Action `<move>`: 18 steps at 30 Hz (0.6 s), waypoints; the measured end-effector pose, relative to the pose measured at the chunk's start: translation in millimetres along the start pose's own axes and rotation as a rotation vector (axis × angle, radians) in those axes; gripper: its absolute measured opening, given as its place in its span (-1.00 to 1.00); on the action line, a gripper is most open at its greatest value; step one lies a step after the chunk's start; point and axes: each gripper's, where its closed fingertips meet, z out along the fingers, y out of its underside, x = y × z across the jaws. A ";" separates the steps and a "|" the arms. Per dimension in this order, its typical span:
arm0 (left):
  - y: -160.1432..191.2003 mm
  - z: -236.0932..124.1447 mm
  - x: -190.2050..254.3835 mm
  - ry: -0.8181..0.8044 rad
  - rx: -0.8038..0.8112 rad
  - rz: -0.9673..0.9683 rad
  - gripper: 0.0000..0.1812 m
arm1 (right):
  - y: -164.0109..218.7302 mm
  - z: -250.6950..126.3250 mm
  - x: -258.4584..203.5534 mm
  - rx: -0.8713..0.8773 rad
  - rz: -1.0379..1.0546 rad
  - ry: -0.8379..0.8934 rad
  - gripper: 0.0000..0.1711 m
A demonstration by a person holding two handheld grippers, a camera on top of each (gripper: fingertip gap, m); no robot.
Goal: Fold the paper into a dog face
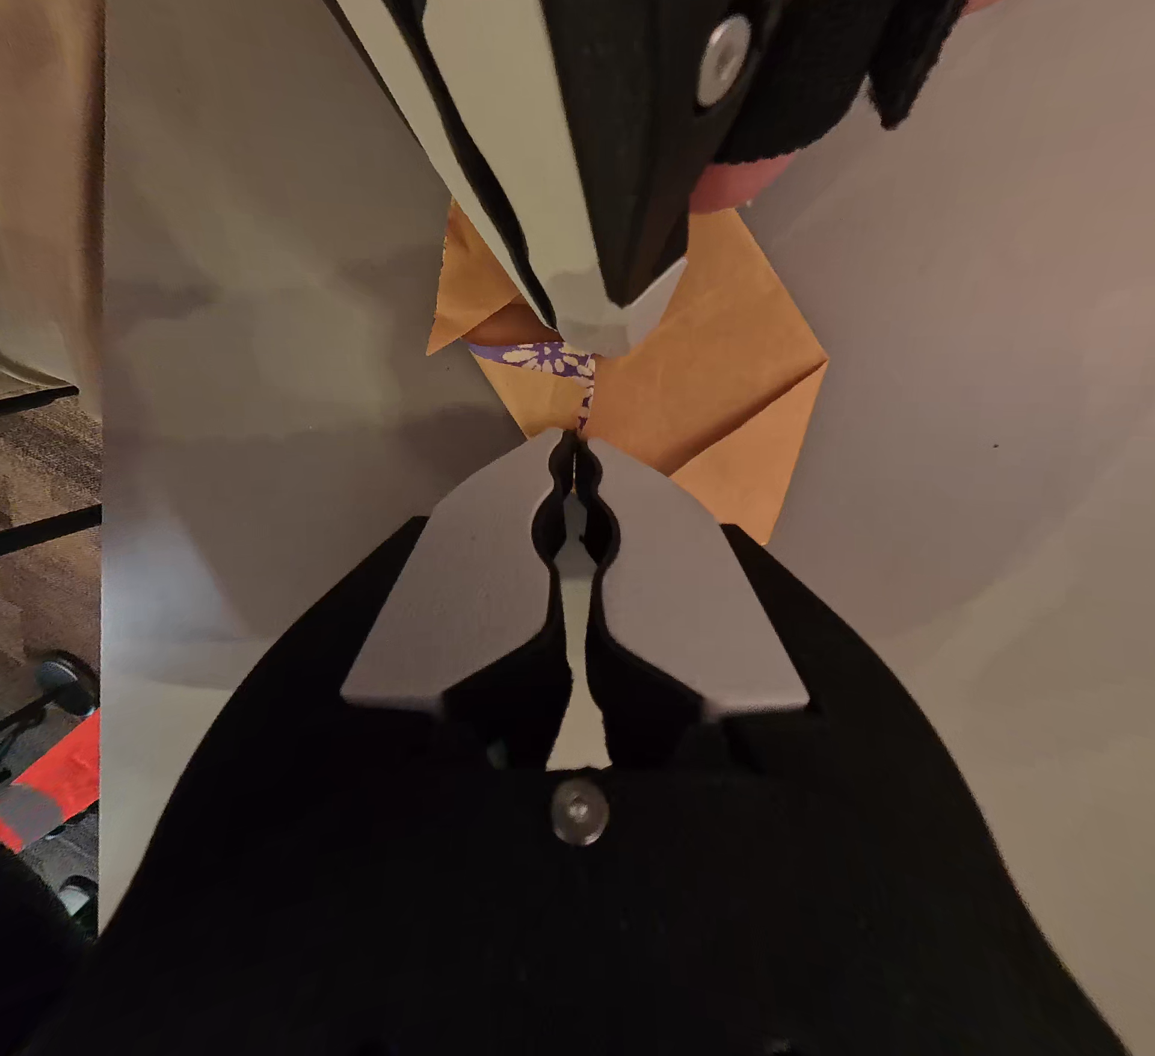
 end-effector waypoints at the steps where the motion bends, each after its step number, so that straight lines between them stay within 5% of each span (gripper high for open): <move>1: 0.0 0.0 -0.3 -0.007 -0.004 -0.005 -1.00 | 0.0 0.0 0.2 0.005 0.009 0.002 -1.00; 18: -5.4 2.9 -0.8 -0.023 0.002 0.027 -1.00 | -5.0 -1.9 -0.2 0.094 0.087 0.066 -0.91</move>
